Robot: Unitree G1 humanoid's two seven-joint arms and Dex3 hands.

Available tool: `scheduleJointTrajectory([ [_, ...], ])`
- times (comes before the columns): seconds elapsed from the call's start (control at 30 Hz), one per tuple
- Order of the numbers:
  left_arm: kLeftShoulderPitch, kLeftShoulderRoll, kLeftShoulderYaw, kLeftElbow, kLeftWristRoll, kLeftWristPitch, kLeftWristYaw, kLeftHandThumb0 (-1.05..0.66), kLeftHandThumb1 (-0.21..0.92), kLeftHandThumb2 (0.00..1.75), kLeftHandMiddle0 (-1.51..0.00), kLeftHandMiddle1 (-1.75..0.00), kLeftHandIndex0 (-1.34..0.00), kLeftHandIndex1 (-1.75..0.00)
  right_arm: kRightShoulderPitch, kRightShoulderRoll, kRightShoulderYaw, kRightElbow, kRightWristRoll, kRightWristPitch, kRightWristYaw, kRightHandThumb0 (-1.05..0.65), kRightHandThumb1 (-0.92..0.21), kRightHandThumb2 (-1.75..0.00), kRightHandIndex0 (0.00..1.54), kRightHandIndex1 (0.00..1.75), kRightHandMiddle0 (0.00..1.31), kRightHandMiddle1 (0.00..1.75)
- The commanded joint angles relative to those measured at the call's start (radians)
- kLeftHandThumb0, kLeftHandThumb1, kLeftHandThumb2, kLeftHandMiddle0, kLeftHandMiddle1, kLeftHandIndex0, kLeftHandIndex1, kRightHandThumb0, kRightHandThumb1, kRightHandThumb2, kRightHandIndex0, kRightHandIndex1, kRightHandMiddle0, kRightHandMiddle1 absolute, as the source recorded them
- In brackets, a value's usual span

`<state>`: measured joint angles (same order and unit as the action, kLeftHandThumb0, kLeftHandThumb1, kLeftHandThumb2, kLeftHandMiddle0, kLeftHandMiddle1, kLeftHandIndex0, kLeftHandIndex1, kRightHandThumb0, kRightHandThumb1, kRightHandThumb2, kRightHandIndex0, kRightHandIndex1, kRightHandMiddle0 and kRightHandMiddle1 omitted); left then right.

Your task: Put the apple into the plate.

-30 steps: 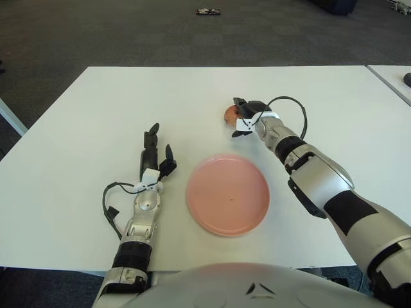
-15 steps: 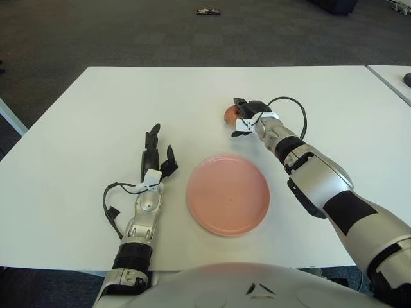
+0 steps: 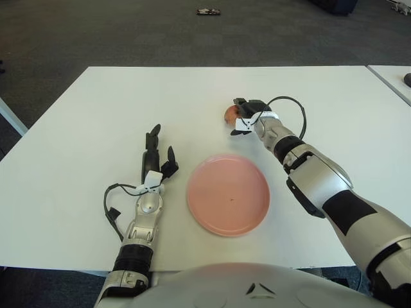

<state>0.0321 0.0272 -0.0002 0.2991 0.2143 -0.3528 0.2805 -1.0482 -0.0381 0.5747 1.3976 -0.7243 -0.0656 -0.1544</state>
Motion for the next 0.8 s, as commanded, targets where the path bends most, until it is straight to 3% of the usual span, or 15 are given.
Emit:
scheduleJointTrajectory([
  [0.0,0.025,-0.003,0.0,0.011,0.005,-0.004,0.008,-0.86,0.92,0.92,-0.24,-0.07,0.0,-0.57,-0.033,0.008,-0.004,0.005,-0.013,0.011,-0.02,-0.97,-0.92,-0.21,0.05,0.02,0.0,0.33],
  [0.5,0.05,-0.01,-0.002,-0.008,0.016,-0.014,0.024,-0.87,0.92,0.91,-0.25,-0.08,0.0,-0.58,-0.036,0.034,0.017,0.013,-0.049,0.052,-0.034,-1.04,-0.92,-0.19,0.12,0.05,0.0,0.38],
  [0.77,0.069,-0.018,-0.002,-0.027,0.02,-0.014,0.033,-0.86,0.92,0.9,-0.24,-0.07,0.0,-0.58,-0.037,0.038,0.043,0.014,-0.088,0.055,-0.053,-1.0,-0.92,-0.25,0.2,0.09,0.0,0.52],
])
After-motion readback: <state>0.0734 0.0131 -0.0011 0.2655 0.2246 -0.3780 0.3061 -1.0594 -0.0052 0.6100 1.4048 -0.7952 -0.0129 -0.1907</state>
